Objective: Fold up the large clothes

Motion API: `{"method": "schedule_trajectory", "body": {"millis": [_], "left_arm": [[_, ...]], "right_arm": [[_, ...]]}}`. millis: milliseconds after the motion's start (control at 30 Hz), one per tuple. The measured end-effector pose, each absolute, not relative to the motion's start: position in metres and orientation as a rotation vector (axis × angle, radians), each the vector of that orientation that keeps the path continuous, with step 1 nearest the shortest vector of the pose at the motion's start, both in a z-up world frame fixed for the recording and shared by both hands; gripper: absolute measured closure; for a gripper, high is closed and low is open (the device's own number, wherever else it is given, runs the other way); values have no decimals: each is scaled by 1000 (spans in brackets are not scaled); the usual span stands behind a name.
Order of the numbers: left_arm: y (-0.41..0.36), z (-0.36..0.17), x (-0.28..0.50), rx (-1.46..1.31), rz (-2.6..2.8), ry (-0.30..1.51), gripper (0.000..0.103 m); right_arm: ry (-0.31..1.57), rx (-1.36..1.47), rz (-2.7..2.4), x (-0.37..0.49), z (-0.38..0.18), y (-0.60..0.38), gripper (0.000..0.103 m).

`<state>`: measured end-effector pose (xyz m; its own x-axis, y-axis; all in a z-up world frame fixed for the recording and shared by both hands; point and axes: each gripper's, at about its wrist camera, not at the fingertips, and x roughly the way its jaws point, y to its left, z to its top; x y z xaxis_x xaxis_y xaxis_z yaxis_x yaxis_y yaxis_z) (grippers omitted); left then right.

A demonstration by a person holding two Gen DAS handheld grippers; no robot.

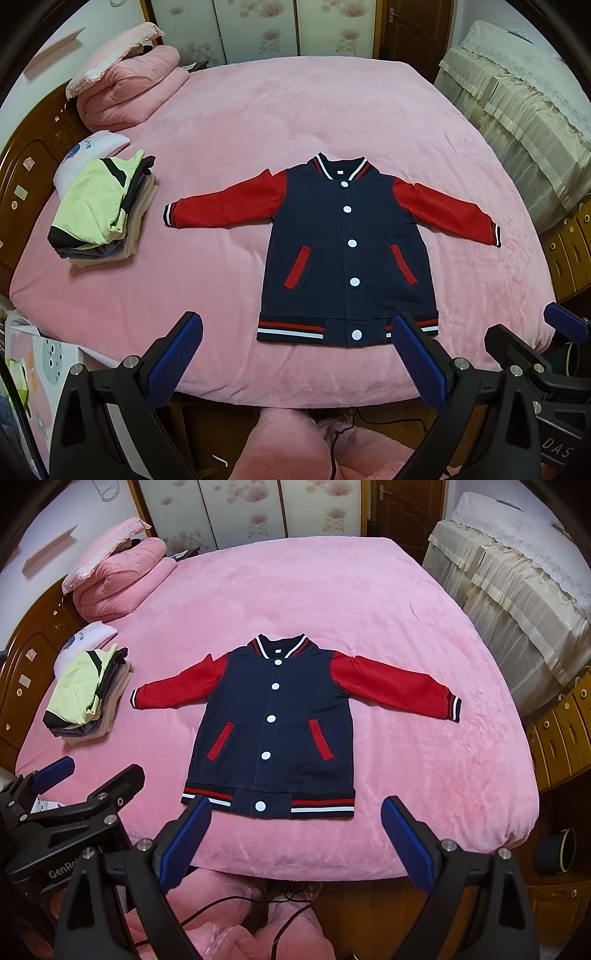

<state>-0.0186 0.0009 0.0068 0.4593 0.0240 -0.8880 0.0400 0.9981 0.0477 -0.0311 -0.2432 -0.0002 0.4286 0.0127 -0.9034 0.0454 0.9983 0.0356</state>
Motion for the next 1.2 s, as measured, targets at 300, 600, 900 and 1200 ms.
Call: {"method": "schedule_trajectory", "body": {"millis": [300, 600, 900, 1200], "left_arm": [[2, 5, -18, 63, -6, 1095, 2], [5, 3, -8, 49, -3, 1121, 2], [1, 3, -5, 56, -21, 1108, 2], [-2, 3, -6, 55, -19, 1109, 2]], "right_arm": [[1139, 50, -11, -25, -3, -242, 9], [1172, -8, -38, -20, -10, -237, 16], [1180, -12, -61, -20, -12, -244, 22], [1173, 2, -47, -20, -10, -246, 22]]}}
